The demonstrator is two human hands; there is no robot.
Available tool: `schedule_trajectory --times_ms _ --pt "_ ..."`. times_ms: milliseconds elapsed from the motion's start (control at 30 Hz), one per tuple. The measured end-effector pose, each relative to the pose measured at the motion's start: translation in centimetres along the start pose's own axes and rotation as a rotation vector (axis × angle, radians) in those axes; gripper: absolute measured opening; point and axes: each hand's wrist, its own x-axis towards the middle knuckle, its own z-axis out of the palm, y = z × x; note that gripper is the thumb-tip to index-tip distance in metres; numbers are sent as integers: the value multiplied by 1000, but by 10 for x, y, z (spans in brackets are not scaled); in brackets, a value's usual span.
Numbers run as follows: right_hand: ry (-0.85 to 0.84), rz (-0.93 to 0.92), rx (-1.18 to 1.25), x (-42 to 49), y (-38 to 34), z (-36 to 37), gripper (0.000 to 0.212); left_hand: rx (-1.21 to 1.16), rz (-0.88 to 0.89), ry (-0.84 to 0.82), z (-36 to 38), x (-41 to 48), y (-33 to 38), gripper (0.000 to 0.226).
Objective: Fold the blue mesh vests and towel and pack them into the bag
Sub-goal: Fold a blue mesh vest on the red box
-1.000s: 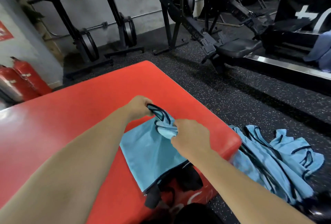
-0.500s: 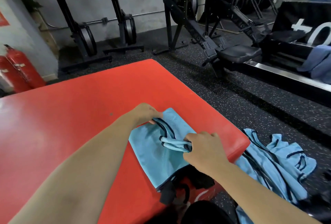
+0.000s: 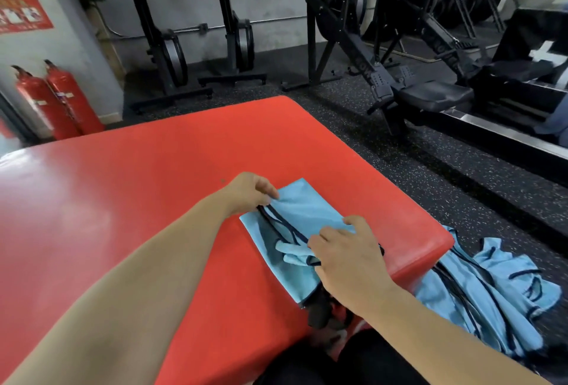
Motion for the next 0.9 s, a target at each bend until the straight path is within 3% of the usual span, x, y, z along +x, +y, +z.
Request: schedule_trajectory --times_ms 100,233,300,400,467,567,633,733,767,900 --pt "66 -1 46 10 -5 -13 26 -94 42 87 -6 3 4 23" --pt "-168 -124 -8 0 -25 9 41 138 3 -71 3 -2 -14 31" --pt "-207 -143 11 0 -22 12 42 175 11 -44 7 -4 -21 30" --pt "-188 -147 75 2 -17 8 28 249 4 30 10 -8 -17 27" --pt "-220 -104 224 -1 -17 5 23 413 -6 96 15 -11 -9 30" --pt "-310 -35 544 -8 -14 -13 44 566 69 246 24 -18 9 34" --pt "-210 -11 659 -10 -4 -16 39 524 147 240 37 -25 24 33" --pt "17 129 581 -1 25 -6 39 633 134 0 70 -40 34 49" --pt "-29 131 496 3 33 -2 48 661 95 -76 80 -47 34 59" --pt "-544 -78 220 -14 50 24 100 684 -9 -183 100 -78 19 93"
